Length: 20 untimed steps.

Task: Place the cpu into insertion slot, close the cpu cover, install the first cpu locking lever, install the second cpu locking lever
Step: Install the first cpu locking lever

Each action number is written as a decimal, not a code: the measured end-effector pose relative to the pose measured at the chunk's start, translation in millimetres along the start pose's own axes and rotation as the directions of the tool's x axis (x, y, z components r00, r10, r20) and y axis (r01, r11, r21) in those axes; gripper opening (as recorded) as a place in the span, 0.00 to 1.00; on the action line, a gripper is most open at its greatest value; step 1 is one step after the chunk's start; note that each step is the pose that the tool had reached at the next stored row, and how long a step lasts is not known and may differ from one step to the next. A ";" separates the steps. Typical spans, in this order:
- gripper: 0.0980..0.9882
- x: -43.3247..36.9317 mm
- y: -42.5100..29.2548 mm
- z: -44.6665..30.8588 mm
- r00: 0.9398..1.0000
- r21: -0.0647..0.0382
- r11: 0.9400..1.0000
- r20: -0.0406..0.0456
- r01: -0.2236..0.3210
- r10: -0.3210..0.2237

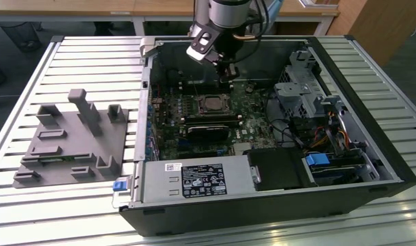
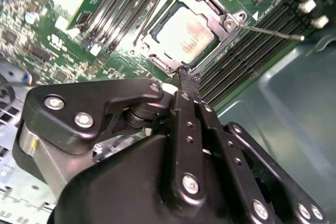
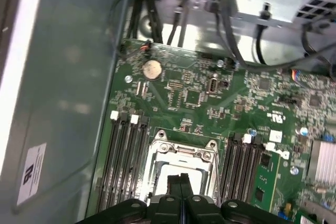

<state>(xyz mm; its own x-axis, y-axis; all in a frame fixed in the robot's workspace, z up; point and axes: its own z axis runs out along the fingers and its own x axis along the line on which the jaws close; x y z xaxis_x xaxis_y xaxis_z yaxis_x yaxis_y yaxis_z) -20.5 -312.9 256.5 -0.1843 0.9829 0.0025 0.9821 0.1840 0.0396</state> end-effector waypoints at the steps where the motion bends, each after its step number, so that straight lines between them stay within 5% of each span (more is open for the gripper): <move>1: 0.01 0.0 0.0 0.1 1.000 0.000 1.000 -0.001 0.018 -0.018; 5: 0.01 0.0 0.0 0.0 0.996 0.000 0.996 -0.004 0.091 -0.091; 12: 0.01 -0.1 0.0 0.0 0.980 0.000 0.980 -0.008 0.198 -0.198; 20: 0.01 -0.1 0.0 0.1 0.953 -0.001 0.953 -0.012 0.302 -0.302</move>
<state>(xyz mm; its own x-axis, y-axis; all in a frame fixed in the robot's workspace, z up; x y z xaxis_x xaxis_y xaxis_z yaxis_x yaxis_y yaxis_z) -20.5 -313.0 256.4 -0.4729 0.8811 0.0025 0.8805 0.4724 0.0397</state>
